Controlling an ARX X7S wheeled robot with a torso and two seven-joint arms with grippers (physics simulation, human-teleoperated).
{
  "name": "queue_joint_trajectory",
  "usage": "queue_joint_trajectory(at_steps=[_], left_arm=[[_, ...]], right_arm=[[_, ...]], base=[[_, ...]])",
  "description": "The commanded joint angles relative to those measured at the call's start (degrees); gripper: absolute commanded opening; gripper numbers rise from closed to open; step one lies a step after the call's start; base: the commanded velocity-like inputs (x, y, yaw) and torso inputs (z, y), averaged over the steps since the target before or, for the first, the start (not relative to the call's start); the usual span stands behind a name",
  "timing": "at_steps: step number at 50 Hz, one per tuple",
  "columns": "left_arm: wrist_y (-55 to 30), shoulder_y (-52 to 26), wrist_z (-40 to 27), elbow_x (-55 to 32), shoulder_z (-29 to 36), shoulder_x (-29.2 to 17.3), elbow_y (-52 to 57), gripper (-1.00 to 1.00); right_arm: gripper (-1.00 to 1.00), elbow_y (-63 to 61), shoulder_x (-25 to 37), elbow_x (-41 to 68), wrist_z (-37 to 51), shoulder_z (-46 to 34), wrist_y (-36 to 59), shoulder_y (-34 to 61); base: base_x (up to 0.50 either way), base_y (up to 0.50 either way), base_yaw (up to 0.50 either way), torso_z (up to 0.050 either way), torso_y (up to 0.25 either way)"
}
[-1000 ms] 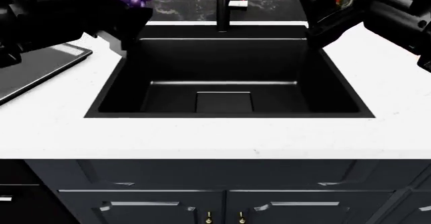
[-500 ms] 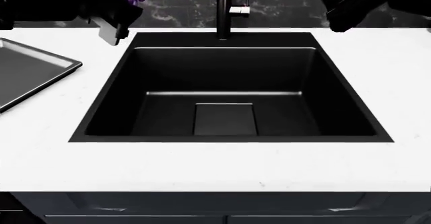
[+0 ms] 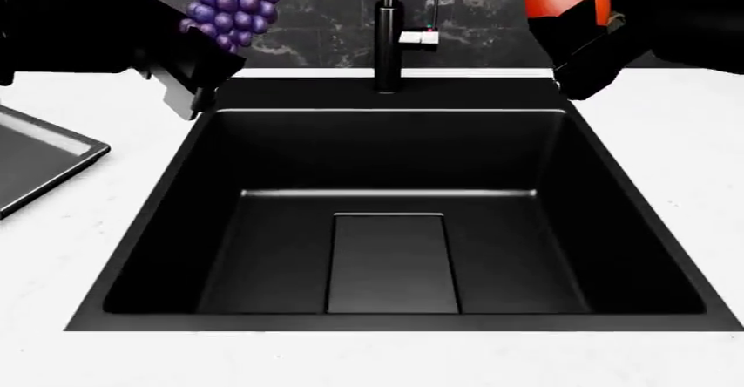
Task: Pick up the fruits and vegetables and place them in the sink. Turn on the sink faucet to wash them. Then turn the sink off and put them in the tray.
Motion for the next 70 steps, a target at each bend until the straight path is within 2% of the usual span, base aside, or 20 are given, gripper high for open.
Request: queue_joint_trajectory(at_steps=[1,35,56,70], left_arm=[[-0.37,0.26,-0.41,-0.91,-0.38,-0.65,1.28,-1.00],[-1.25,0.53,-1.02,-3.86,-0.11,-1.09,3.54,-1.00],[-0.93,10.01,2.01,-6.02,9.52,0.59,13.22,-1.00],[0.86,13.33,3.89,-3.85,15.67,3.40,14.81,-1.00]], right_arm=[[-1.00,-1.25,0.44,1.28,0.44,0.38,0.52,-1.05],[-1.00,-1.47,0.28,2.74,0.50,0.07,0.50,-1.41],[-1.00,-2.43,-2.20,5.19,-3.29,-8.12,5.14,-9.07],[-1.00,3.09,-8.62,-3.49,-10.09,-16.11,0.42,-12.79]], base=[[0.27,0.02,0.00,0.000,0.011],[0.26,0.02,0.00,0.000,0.001],[0.00,0.00,0.00,0.000,0.000],[0.00,0.00,0.00,0.000,0.001]])
